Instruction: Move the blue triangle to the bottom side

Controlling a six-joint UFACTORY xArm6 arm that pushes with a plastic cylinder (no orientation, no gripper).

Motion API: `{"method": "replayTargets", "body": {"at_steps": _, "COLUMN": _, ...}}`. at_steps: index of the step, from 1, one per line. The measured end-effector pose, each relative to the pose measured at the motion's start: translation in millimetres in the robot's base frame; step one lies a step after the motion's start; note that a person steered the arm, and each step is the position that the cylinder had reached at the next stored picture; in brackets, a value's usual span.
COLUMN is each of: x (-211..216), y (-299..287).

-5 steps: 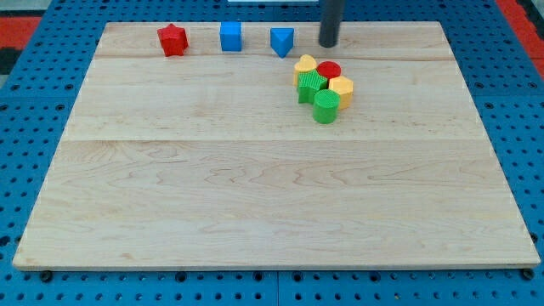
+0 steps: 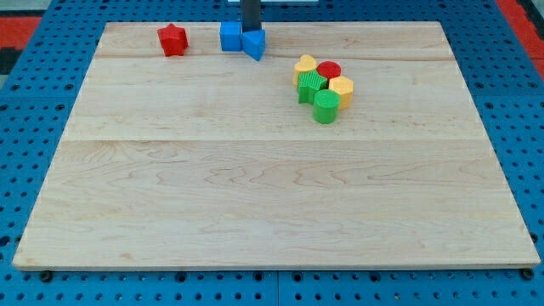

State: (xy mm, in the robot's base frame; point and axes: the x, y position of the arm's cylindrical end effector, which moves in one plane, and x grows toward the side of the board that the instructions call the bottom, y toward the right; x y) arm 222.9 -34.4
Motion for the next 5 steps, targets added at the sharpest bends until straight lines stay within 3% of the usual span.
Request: {"method": "replayTargets", "body": {"at_steps": 5, "x": 73.1, "y": 5.2}}
